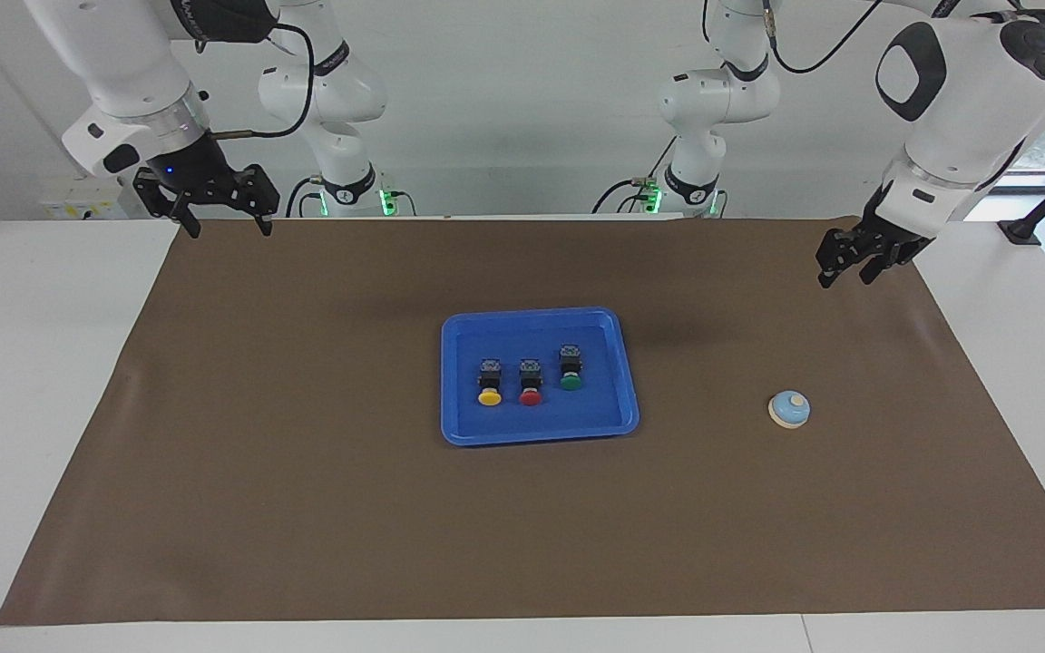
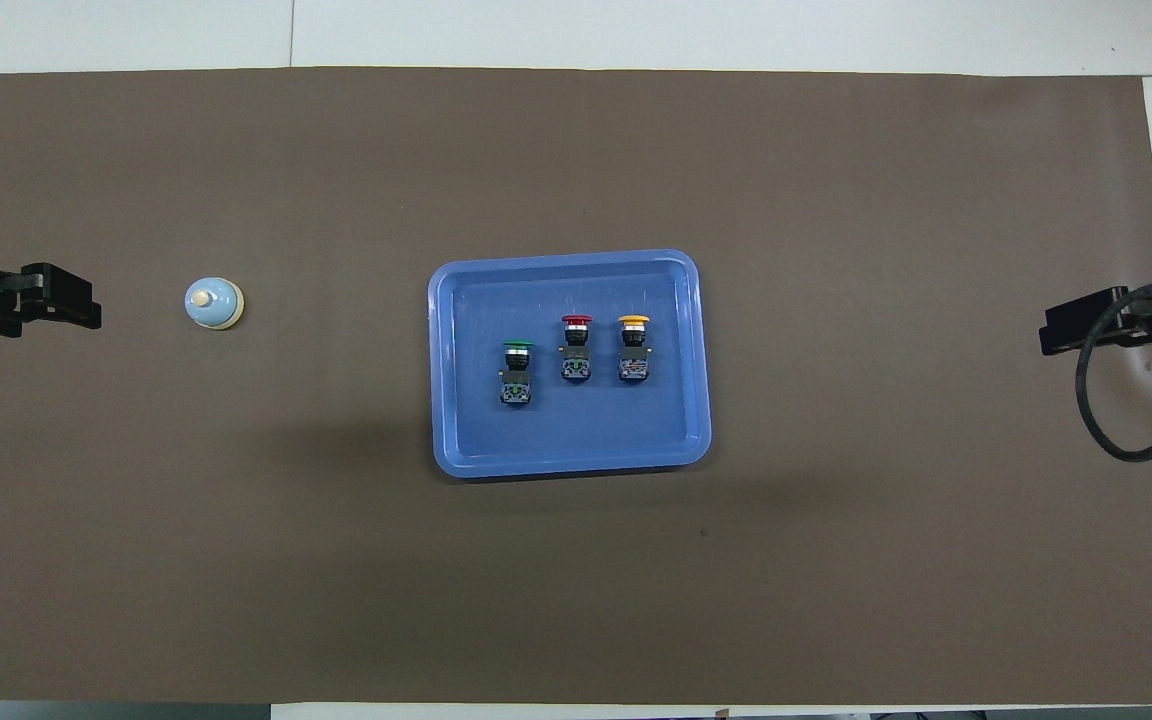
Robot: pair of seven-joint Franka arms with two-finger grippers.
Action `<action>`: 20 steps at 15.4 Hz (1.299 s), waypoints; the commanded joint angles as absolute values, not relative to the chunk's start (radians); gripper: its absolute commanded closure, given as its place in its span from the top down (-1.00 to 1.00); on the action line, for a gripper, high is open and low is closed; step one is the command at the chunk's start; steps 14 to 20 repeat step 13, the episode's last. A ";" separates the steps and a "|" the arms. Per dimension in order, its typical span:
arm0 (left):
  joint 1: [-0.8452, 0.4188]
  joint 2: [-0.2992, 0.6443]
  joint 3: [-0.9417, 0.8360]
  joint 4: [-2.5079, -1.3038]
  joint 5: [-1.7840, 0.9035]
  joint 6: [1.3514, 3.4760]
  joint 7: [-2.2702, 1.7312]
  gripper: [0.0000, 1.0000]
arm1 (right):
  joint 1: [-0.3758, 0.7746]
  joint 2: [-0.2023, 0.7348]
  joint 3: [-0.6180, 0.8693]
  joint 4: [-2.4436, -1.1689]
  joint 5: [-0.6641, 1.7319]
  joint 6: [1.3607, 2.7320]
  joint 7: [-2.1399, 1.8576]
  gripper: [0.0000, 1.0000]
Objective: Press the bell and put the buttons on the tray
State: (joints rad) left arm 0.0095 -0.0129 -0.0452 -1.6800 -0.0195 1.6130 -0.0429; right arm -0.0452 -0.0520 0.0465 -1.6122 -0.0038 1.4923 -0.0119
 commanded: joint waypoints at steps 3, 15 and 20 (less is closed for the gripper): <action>-0.015 0.003 -0.038 -1.657 -0.006 1.585 -0.037 1.00 | -0.054 -0.069 0.048 -1.626 0.014 1.483 -0.029 1.00; -0.014 0.006 -0.038 -1.655 -0.006 1.623 -0.038 1.00 | -0.054 -0.069 0.048 -1.626 0.014 1.483 -0.029 1.00; -0.014 0.006 -0.038 -1.655 -0.006 1.623 -0.038 1.00 | -0.054 -0.069 0.048 -1.626 0.014 1.483 -0.029 1.00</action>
